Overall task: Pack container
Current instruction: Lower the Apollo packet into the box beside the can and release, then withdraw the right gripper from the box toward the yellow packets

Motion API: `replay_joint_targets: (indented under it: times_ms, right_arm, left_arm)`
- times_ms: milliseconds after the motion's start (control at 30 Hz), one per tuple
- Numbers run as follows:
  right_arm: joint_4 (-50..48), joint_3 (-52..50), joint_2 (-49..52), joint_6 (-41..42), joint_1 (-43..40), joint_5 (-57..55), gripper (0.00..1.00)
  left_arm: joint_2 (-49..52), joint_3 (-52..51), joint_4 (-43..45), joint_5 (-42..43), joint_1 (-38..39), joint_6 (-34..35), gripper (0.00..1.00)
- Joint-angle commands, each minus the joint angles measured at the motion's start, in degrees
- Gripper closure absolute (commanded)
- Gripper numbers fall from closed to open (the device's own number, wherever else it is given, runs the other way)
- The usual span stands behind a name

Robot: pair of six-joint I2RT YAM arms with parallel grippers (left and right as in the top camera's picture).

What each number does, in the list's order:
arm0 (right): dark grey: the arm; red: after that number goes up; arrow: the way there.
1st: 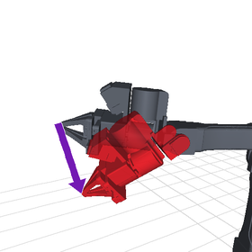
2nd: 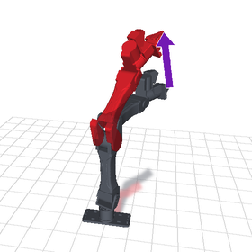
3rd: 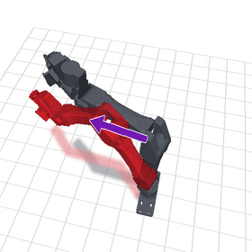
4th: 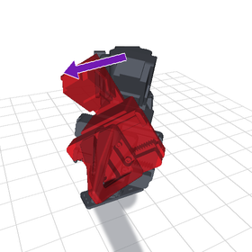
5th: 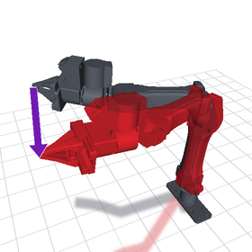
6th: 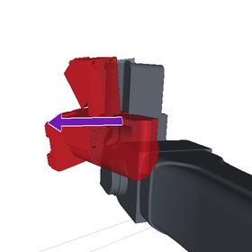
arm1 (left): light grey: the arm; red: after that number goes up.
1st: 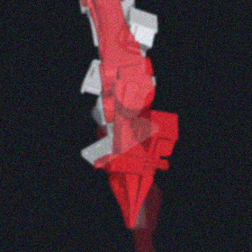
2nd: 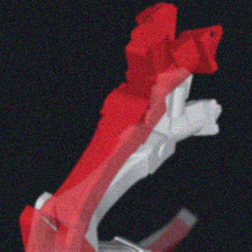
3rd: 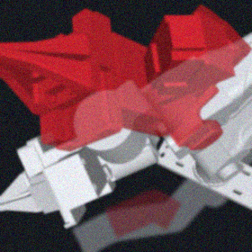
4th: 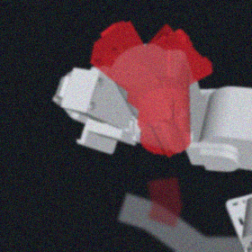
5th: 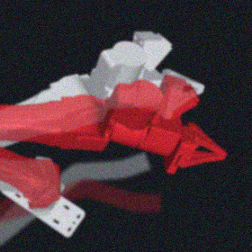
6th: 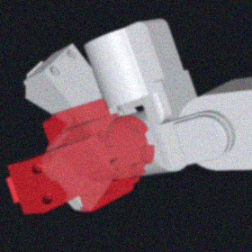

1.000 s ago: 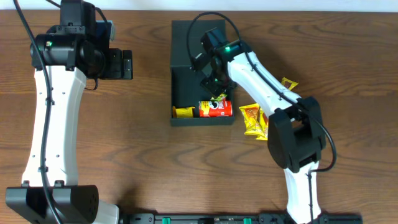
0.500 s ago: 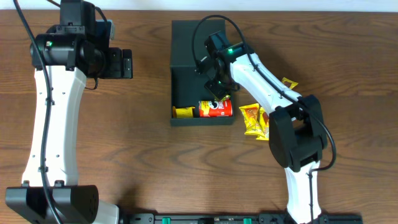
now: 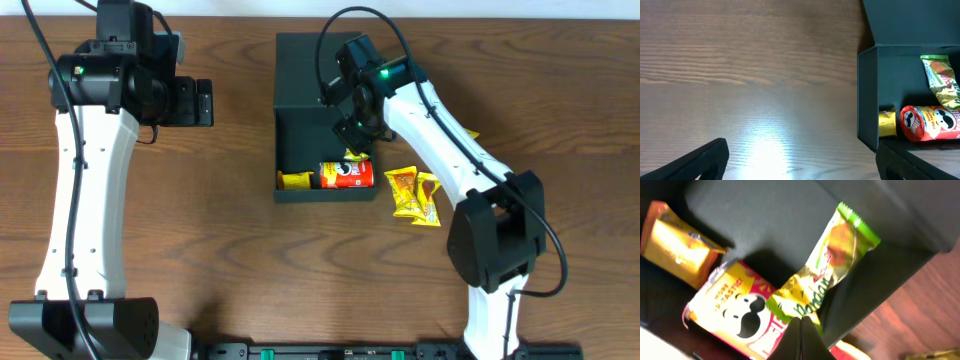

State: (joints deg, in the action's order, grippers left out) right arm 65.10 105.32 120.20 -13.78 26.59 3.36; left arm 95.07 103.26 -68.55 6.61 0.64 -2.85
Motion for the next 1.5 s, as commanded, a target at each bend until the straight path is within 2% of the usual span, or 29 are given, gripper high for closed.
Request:
replay_joint_targets:
  times_ms: [0, 367, 633, 1233, 1467]
  right_arm:
    - [0.8, 0.6, -0.2, 0.9, 0.5, -0.2, 0.99]
    - [-0.3, -3.8, 2.4, 0.9, 0.5, -0.2, 0.99]
    - [-4.5, -10.1, 2.4, 0.9, 0.6, -0.1, 0.99]
    - [-9.9, -13.1, 2.7, 0.9, 0.6, -0.6, 0.99]
    - [-8.6, -9.9, 2.3, 1.4, 0.6, -0.5, 0.99]
  left_arm:
    - [0.4, 0.4, 0.1, -0.8, -0.3, -0.4, 0.05]
    - [0.4, 0.4, 0.3, -0.8, -0.3, -0.4, 0.05]
    - [0.4, 0.4, 0.3, -0.8, -0.3, -0.4, 0.05]
    - [0.4, 0.4, 0.2, -0.6, -0.3, -0.4, 0.05]
    - [0.4, 0.4, 0.2, -0.6, -0.3, -0.4, 0.05]
